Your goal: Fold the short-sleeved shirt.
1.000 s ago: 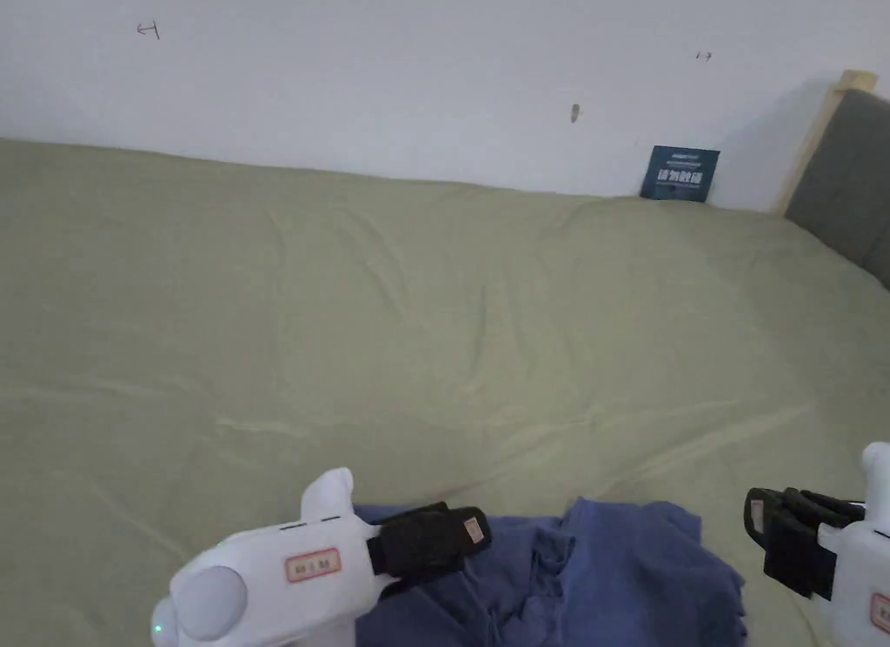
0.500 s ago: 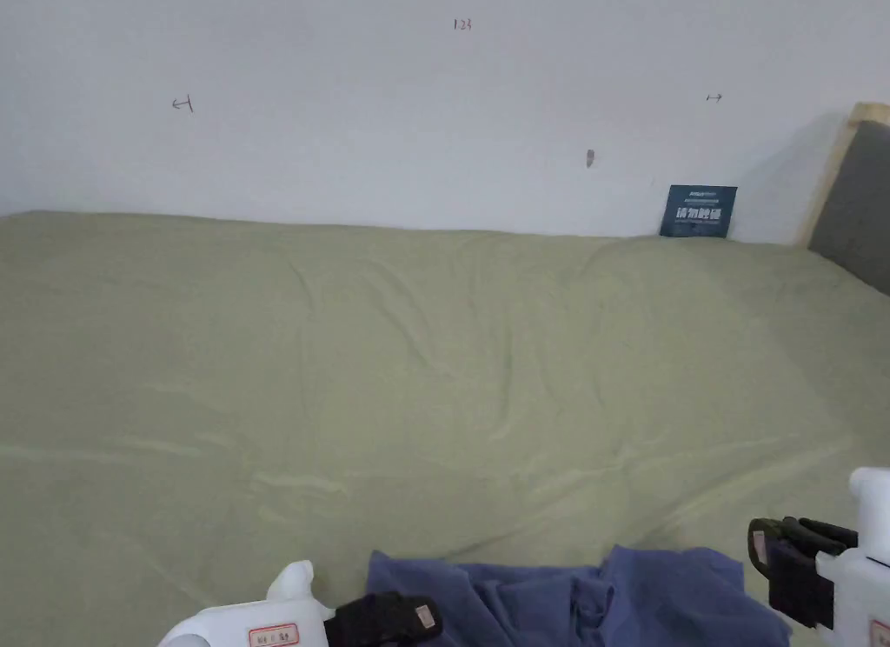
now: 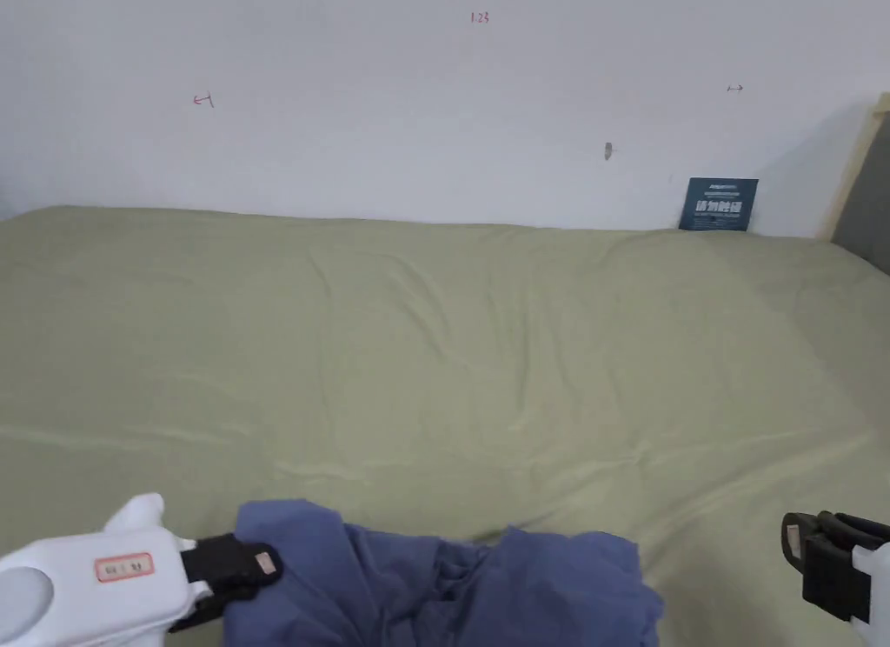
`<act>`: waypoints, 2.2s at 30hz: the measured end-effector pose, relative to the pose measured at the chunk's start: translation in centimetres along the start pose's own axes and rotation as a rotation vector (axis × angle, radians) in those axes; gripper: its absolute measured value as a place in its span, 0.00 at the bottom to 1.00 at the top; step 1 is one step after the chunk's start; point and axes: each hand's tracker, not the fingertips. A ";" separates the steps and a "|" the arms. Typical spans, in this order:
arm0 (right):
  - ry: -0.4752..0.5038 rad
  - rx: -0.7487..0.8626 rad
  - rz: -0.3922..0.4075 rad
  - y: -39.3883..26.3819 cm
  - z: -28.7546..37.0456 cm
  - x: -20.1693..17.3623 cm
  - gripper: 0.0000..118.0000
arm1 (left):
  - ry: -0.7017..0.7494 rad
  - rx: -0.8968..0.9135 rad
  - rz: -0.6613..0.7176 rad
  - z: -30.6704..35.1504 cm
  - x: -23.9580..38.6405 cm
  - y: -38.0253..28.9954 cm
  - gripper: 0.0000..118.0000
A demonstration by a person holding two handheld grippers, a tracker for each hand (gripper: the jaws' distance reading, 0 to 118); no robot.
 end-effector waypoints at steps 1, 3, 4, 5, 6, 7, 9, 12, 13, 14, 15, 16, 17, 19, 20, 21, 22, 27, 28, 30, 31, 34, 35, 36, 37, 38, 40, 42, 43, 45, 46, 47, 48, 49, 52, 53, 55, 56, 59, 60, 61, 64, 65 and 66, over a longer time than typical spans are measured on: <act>0.006 -0.002 0.003 0.0 -0.1 -0.3 0.00 | 0.061 0.022 -0.046 1.2 0.4 0.5 0.07; 0.026 -0.005 0.013 0.0 -0.3 -0.9 0.00 | 0.228 0.060 -0.176 3.5 2.0 1.5 0.07; 0.033 -0.006 0.016 0.0 -0.4 -1.1 0.00 | 0.276 0.077 -0.218 3.9 2.5 1.6 0.07; 0.040 -0.005 0.017 0.0 -0.5 -1.4 0.00 | 0.324 0.097 -0.260 4.3 3.4 1.7 0.07; 0.050 -0.004 0.019 0.0 -0.6 -1.5 0.00 | 0.333 0.112 -0.282 4.4 4.4 1.6 0.07; 0.055 -0.004 0.020 0.0 -0.6 -1.7 0.00 | 0.315 0.115 -0.284 4.2 5.3 1.5 0.07; 0.063 -0.007 0.026 0.0 -0.6 -1.8 0.00 | 0.299 0.107 -0.340 2.8 7.9 0.5 0.07; 0.060 -0.009 0.025 -0.3 -0.2 -1.5 0.00 | 0.272 0.064 -0.421 -0.5 11.9 -1.2 0.07; 0.057 -0.012 0.023 -0.4 -0.1 -1.3 0.00 | 0.257 0.044 -0.436 -1.8 13.0 -1.8 0.07; 0.052 -0.013 0.022 -0.6 0.1 -1.0 0.00 | 0.247 0.010 -0.467 -3.3 14.3 -2.5 0.07; 0.045 -0.011 0.020 -0.7 0.3 -0.7 0.00 | 0.229 -0.036 -0.511 -4.7 15.4 -3.1 0.07; 0.036 -0.010 0.017 -0.8 0.5 -0.4 0.00 | 0.210 -0.080 -0.547 -6.1 16.4 -4.0 0.07; 0.026 -0.008 0.012 -0.8 0.7 -0.1 0.00 | 0.192 -0.114 -0.566 -7.5 17.1 -4.7 0.07; 0.009 -0.006 -0.003 -1.0 0.9 0.6 0.00 | 0.150 -0.173 -0.545 -10.1 18.0 -5.9 0.07; 0.005 -0.009 -0.008 -1.1 0.9 0.9 0.00 | 0.136 -0.199 -0.528 -11.2 18.0 -6.4 0.08; 0.001 -0.012 -0.011 -1.1 1.0 1.2 0.00 | 0.112 -0.229 -0.513 -12.4 17.9 -6.7 0.13; -0.006 -0.017 -0.008 -1.2 1.0 1.3 0.00 | 0.080 -0.271 -0.492 -13.8 17.4 -7.0 0.24; -0.033 -0.024 -0.007 -1.3 0.9 1.8 0.00 | -0.058 -0.386 -0.417 -15.9 14.8 -8.8 0.81; -0.034 -0.024 -0.014 -1.3 0.8 1.9 0.00 | -0.076 -0.350 -0.390 -15.0 14.4 -8.5 0.81; -0.034 -0.027 -0.018 -1.2 0.3 1.7 0.00 | -0.131 -0.320 -0.293 -13.2 13.3 -7.3 0.81; -0.031 -0.032 -0.015 -1.1 0.2 1.5 0.00 | -0.187 -0.305 -0.224 -12.2 12.3 -6.5 0.81; -0.010 -0.038 0.005 -1.1 -0.3 0.5 0.00 | -0.362 -0.180 -0.028 -10.1 8.8 -5.1 0.80; 0.001 -0.042 0.009 -1.1 -0.5 0.2 0.00 | -0.410 -0.129 0.027 -10.1 7.4 -5.0 0.79; 0.011 -0.047 0.013 -1.1 -0.6 -0.1 0.00 | -0.424 -0.104 0.070 -10.6 6.2 -4.9 0.78; 0.023 -0.053 0.017 -1.2 -0.8 -0.4 0.00 | -0.442 -0.112 0.112 -11.4 5.3 -5.3 0.75; 0.031 -0.058 0.024 -1.2 -0.9 -0.7 0.00 | -0.465 -0.160 0.125 -12.3 4.8 -5.9 0.69; 0.039 -0.063 0.038 -1.3 -0.9 -1.2 0.00 | -0.469 -0.246 0.084 -13.5 6.1 -8.3 0.34; 0.039 -0.063 0.047 -1.3 -0.8 -1.5 0.00 | -0.403 -0.302 -0.059 -15.2 7.1 -10.5 0.19; 0.037 -0.062 0.048 -1.2 -0.7 -1.6 0.00 | -0.321 -0.330 -0.104 -16.5 7.3 -11.9 0.08; 0.038 -0.062 0.053 -1.0 -0.5 -1.8 0.00 | -0.317 -0.336 -0.021 -18.0 6.9 -14.1 0.02; 0.038 -0.057 0.056 -0.9 -0.4 -1.9 0.00 | -0.380 -0.253 0.079 -17.8 6.4 -14.5 0.02; 0.038 -0.052 0.060 -0.8 -0.3 -1.9 0.00 | -0.374 -0.218 0.093 -17.3 6.7 -14.5 0.02; 0.040 -0.048 0.065 -0.7 -0.3 -2.0 0.00 | -0.354 -0.243 0.053 -18.3 6.1 -14.0 0.02; 0.042 -0.047 0.069 -0.6 -0.4 -2.1 0.00 | -0.335 -0.256 0.015 -18.2 6.3 -13.7 0.02; 0.076 -0.039 0.065 -0.5 -1.7 -2.6 0.00 | -0.295 -0.257 -0.003 -15.7 7.6 -11.8 0.02; 0.112 -0.036 0.047 -0.6 -2.3 -2.8 0.00 | -0.333 -0.237 -0.039 -14.3 7.9 -10.9 0.02; 0.232 -0.060 0.015 -0.7 -4.5 -3.4 0.00 | -0.399 -0.180 -0.123 -10.5 8.1 -8.9 0.02; 0.310 -0.077 -0.008 -0.8 -5.9 -3.8 0.00 | -0.409 -0.133 -0.150 -7.5 8.3 -7.7 0.02; 0.529 -0.172 -0.086 -1.3 -11.7 -5.5 0.00 | -0.327 -0.020 -0.149 -2.6 5.7 -3.8 0.12; 0.612 -0.201 -0.116 -1.7 -13.8 -6.3 0.00 | -0.271 0.021 -0.144 -1.8 4.0 -2.6 0.13; 0.700 -0.243 -0.153 -2.0 -15.7 -6.9 0.00 | -0.225 0.042 -0.135 -1.1 2.6 -1.8 0.13; 0.959 -0.410 -0.293 -4.4 -22.1 -8.8 0.00 | -0.137 0.015 -0.068 -0.9 -0.9 -0.6 0.13; 0.982 -0.491 -0.333 -5.3 -24.0 -9.5 0.00 | -0.114 -0.007 -0.050 -1.4 -1.5 -0.6 0.15; 0.969 -0.533 -0.336 -6.2 -25.4 -10.0 0.00 | -0.099 -0.028 -0.039 -1.9 -2.1 -0.7 0.24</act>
